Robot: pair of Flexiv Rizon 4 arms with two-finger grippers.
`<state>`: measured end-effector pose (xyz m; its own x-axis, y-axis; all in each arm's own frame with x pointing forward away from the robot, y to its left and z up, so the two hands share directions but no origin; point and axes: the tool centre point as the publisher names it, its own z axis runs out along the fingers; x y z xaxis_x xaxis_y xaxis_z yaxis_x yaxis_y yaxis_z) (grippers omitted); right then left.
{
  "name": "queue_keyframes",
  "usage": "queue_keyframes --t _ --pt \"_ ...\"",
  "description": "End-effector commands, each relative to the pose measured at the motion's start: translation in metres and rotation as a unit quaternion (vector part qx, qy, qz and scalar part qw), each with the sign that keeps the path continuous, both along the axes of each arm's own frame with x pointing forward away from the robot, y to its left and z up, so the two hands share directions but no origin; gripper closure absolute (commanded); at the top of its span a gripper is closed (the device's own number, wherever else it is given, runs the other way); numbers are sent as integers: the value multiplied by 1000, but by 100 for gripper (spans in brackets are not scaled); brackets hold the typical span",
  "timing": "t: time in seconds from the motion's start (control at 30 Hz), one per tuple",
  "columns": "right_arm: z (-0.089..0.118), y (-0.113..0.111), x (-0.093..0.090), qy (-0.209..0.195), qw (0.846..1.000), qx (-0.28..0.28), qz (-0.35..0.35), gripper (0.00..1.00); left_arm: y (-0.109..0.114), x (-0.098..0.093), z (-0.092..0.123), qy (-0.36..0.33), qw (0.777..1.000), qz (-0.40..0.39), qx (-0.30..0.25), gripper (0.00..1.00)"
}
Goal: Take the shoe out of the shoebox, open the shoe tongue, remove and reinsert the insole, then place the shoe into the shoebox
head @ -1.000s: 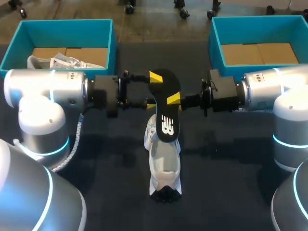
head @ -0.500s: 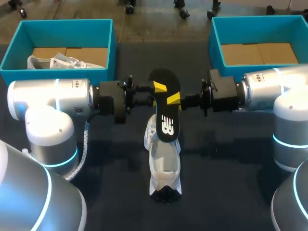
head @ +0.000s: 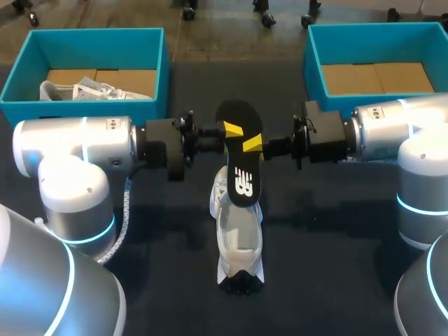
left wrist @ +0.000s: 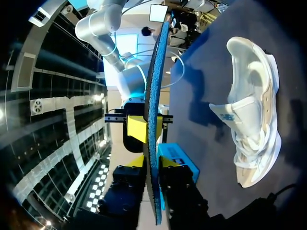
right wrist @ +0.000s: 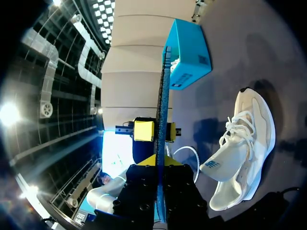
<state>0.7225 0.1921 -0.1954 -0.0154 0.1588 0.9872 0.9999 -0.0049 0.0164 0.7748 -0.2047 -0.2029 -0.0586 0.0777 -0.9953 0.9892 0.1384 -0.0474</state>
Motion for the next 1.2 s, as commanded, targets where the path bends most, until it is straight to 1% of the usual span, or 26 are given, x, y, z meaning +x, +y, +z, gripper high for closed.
queue_keyframes --t 0.03,0.3,0.33,0.37,0.4,0.47,0.6,0.73,0.83,0.9,0.93,1.0,1.03,1.1,1.2 --pt "0 1 0 0 1000 -1 -1 100 -1 -2 -1 -2 1000 2 -2 100" --pt "0 1 0 0 1000 -1 -1 100 2 -5 3 -14 1000 -4 1 100" --pt "0 0 -1 -1 1000 0 -3 94 3 -7 5 -16 1000 -5 2 100" --pt "1 -2 -1 -4 1000 2 -3 54 5 -8 7 -19 1000 -7 5 100" --pt "2 -3 -2 -8 1000 3 -3 0 6 -9 8 -22 1000 -8 9 100" --pt "3 -9 -3 -15 1000 -7 -3 0 10 -12 10 -20 1000 -12 12 100" --pt "5 -25 -8 -52 998 -29 10 0 18 -18 11 -7 1000 -20 20 100" --pt "7 -48 -14 -117 991 -57 40 0 28 -29 14 17 999 -35 22 100" --pt "10 -64 -16 -171 980 -85 54 0 34 -40 18 46 998 -50 20 100" --pt "10 -71 -16 -195 973 -104 63 0 36 -47 20 62 996 -62 22 100" --pt "10 -73 -16 -202 970 -114 72 0 37 -52 22 73 995 -70 25 100" --pt "8 -76 -11 -191 970 -119 94 0 38 -61 24 106 989 -92 36 100" --pt "8 -76 -11 -191 970 -119 94 0 39 -66 25 111 987 -104 49 100" --pt "8 -76 -11 -191 970 -119 94 0 41 -75 29 91 986 -106 86 100" --pt "8 -76 -11 -191 970 -119 94 0 41 -75 29 91 986 -106 86 100"
